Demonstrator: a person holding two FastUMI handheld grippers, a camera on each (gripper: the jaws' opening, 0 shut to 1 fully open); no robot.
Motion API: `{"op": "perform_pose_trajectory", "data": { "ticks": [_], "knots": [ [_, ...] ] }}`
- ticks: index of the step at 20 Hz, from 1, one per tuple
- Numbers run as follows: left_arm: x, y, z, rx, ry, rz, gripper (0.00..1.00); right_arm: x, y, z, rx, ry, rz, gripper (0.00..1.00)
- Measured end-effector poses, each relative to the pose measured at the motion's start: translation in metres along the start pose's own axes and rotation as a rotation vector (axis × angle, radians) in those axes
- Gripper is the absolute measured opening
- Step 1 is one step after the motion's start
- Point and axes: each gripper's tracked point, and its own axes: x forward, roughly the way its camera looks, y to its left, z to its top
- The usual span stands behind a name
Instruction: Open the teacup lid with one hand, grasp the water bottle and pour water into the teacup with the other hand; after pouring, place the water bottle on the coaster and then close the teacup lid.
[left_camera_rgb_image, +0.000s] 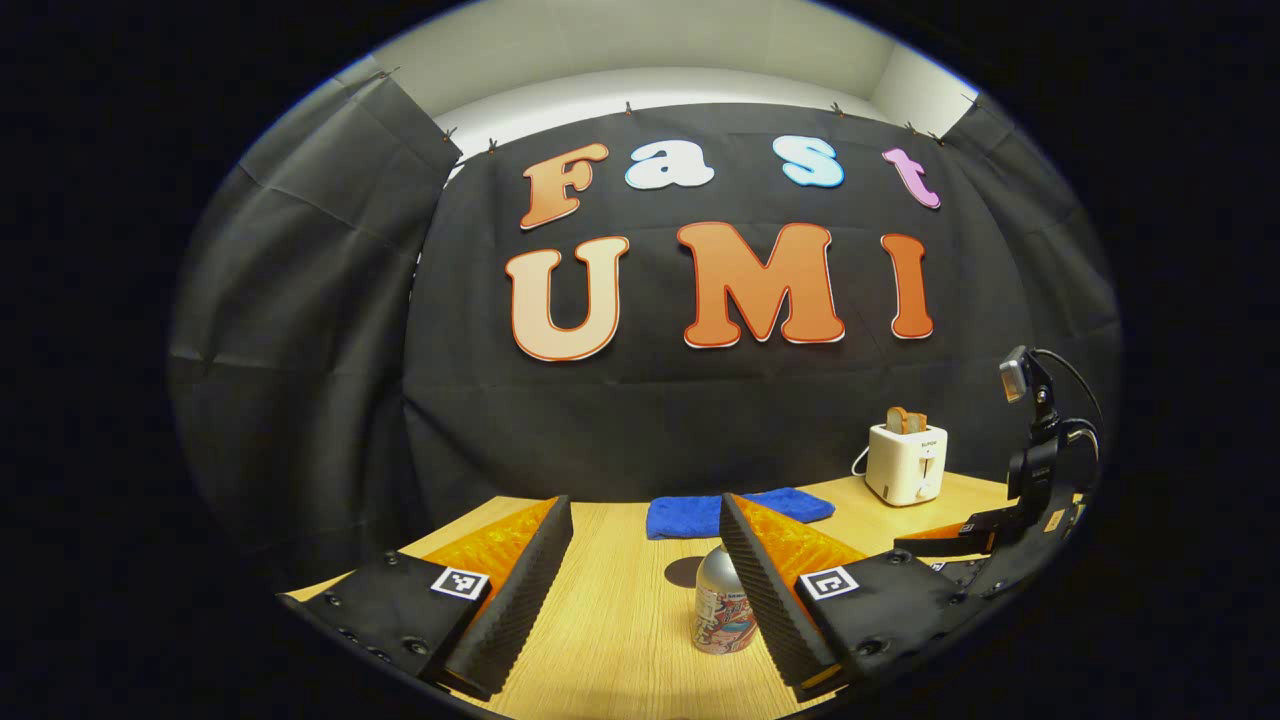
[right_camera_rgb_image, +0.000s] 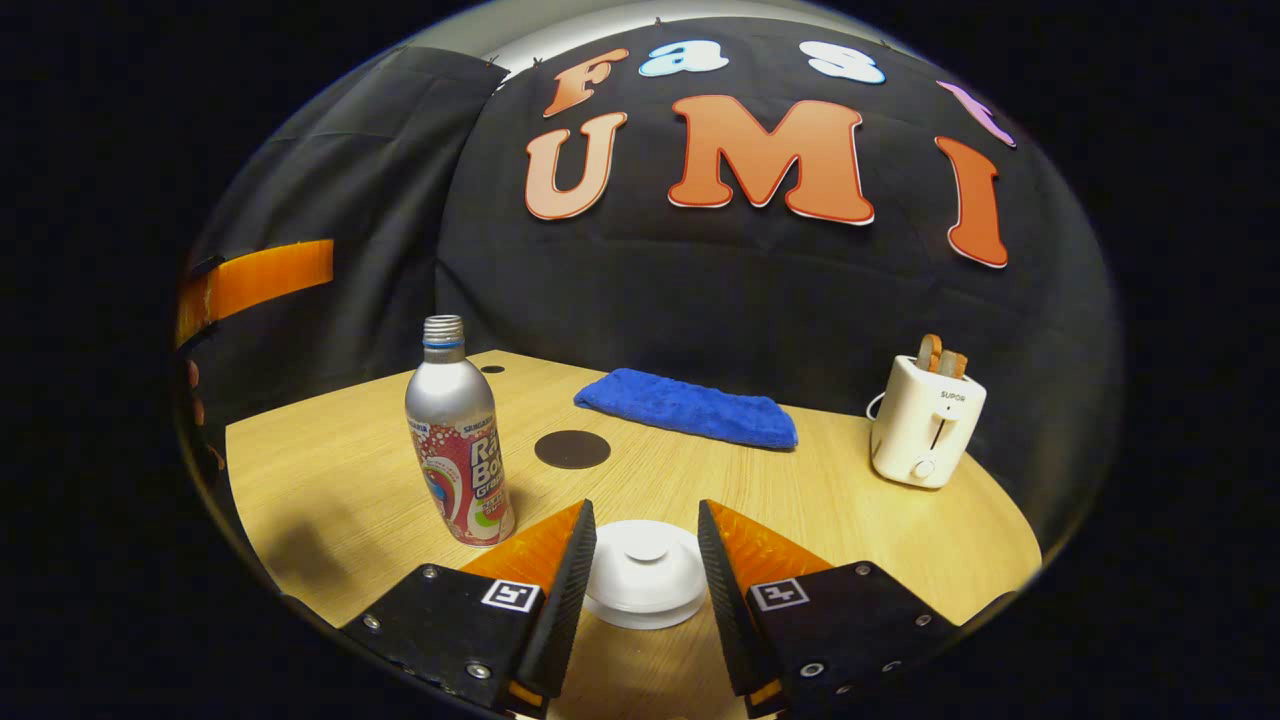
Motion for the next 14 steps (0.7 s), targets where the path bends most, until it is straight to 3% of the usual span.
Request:
{"op": "perform_pose_trajectory", "data": {
  "ticks": [5,6,7,8,9,12,13,14],
  "knots": [
    [0.007,-0.002,-0.011,-0.009,0.019,0.002,0.97,0.016,0.004,-0.019,-0.01,0.05,0.002,0.45],
    [0.009,-0.004,-0.015,-0.017,0.027,0.0,1.0,0.016,0.002,-0.019,-0.014,0.053,0.004,0.43],
    [0.009,-0.005,-0.019,-0.021,0.036,-0.002,0.94,0.016,0.003,-0.018,-0.011,0.049,0.007,0.4],
    [0.011,-0.004,-0.023,-0.02,0.044,-0.002,0.97,0.017,0.005,-0.018,-0.013,0.047,0.012,0.39],
    [0.012,-0.003,-0.024,-0.016,0.049,0.001,0.97,0.017,0.004,-0.017,-0.012,0.044,0.008,0.31],
    [0.017,-0.007,-0.032,-0.013,0.06,-0.012,0.97,0.021,0.001,-0.017,0.016,0.034,0.002,0.27],
    [0.019,-0.011,-0.037,-0.012,0.072,-0.03,0.97,0.021,-0.001,-0.016,0.051,0.037,0.003,0.21],
    [0.018,-0.014,-0.043,-0.01,0.088,-0.039,0.94,0.022,0.001,-0.018,0.077,0.04,0.013,0.24]
  ]
}}
